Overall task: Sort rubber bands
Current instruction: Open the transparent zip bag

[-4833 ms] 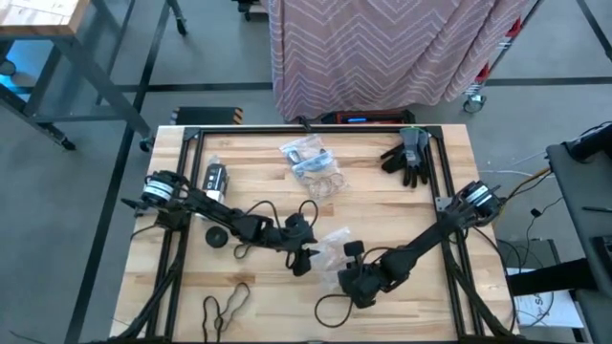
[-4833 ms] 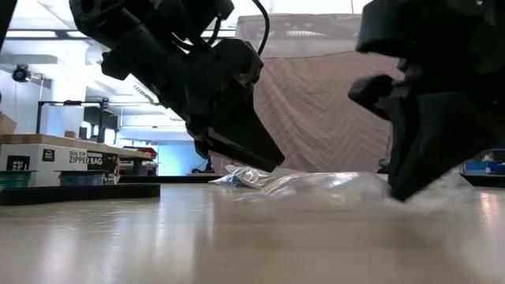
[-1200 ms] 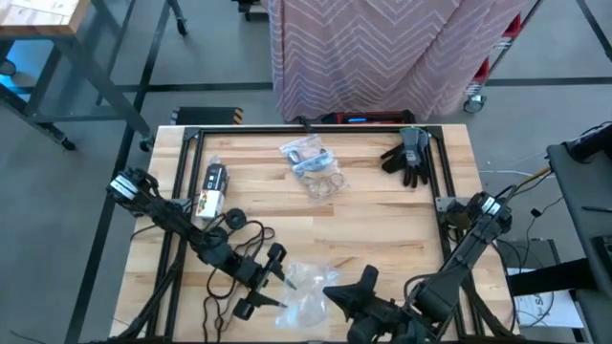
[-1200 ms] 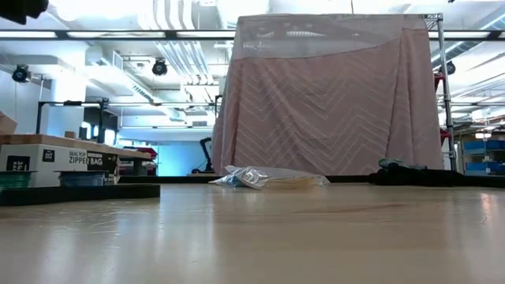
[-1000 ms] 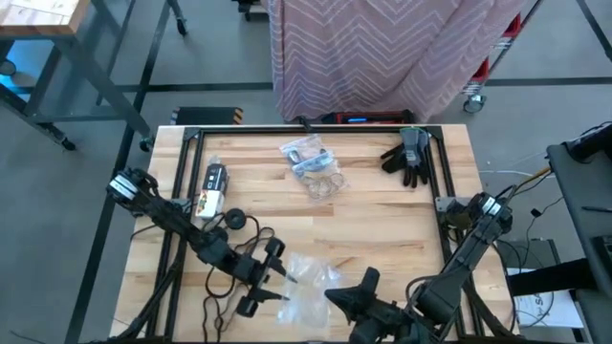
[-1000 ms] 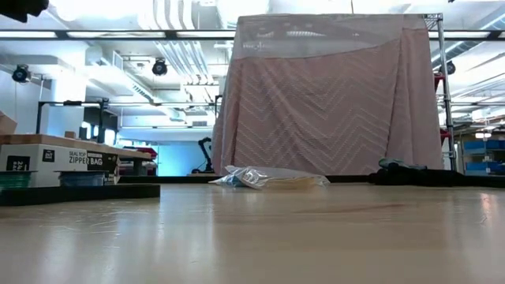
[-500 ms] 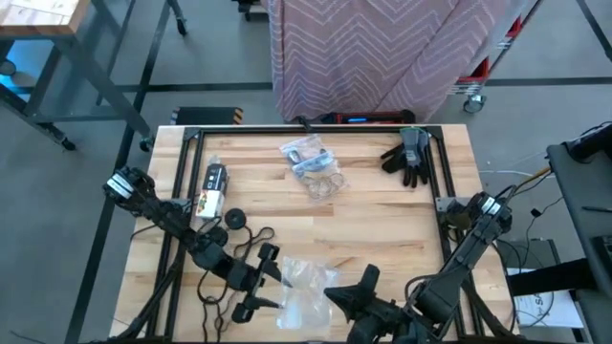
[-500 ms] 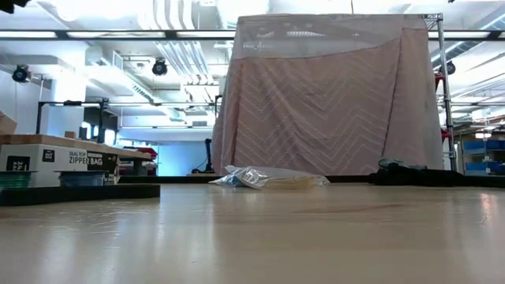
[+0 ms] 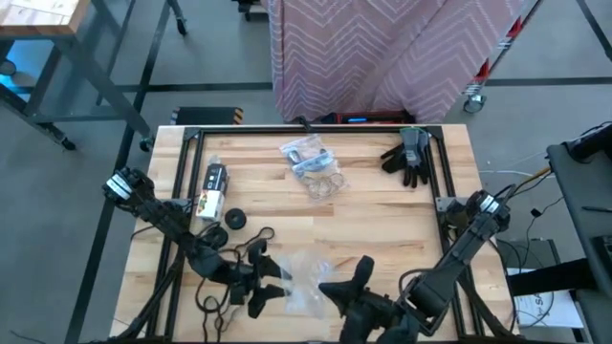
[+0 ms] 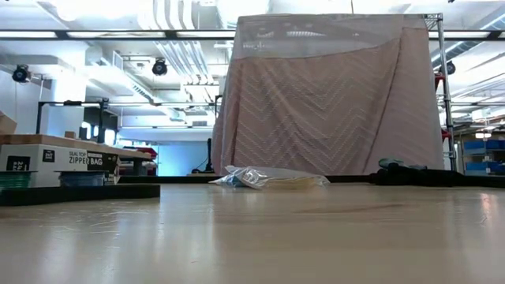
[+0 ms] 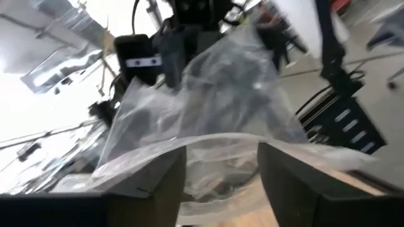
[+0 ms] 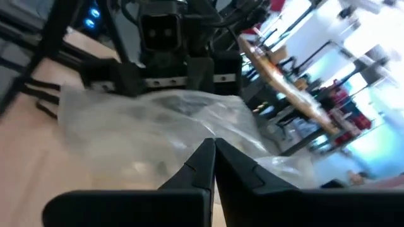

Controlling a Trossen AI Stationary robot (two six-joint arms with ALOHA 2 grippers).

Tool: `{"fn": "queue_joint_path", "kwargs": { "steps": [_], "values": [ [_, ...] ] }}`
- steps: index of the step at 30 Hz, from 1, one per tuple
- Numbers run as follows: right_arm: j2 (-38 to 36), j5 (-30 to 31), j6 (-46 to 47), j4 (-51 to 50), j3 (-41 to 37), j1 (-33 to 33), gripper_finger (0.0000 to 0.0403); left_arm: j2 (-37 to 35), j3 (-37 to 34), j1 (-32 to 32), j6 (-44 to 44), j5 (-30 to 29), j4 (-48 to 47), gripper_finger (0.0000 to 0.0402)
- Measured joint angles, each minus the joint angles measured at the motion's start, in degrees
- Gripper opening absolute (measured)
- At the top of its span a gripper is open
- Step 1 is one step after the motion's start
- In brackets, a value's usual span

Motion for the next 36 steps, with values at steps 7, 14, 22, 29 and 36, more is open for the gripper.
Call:
{"fn": "queue_joint_path", "kwargs": {
  "steps": [7,14,22,29,36],
  "values": [
    [0.0,-1.81,6.11,-3.32,0.0,-0.66,0.0,0.0,0.0,-0.11,-1.4,-2.11,-1.08,0.0083],
    [0.0,-2.07,13.2,-11.83,-0.02,-0.68,0.0,0.0,0.02,-0.24,-5.85,-2.09,-1.1,0.0011],
    [-0.02,-5.11,13.83,-17.22,-0.04,-0.66,0.0034,0.0,0.02,-0.22,-7.2,-1.67,-1.18,0.0003],
    [-0.09,-11.58,11.07,-17.84,-0.48,-1.19,0.0126,-0.04,0.02,-0.22,-7.86,-1.67,-1.4,0.0001],
    [-0.11,-12.76,13.31,-17.5,-4.91,-2.71,0.0159,-0.04,0.02,-0.2,-11.8,-1.65,-4.62,0.0]
  ]
}}
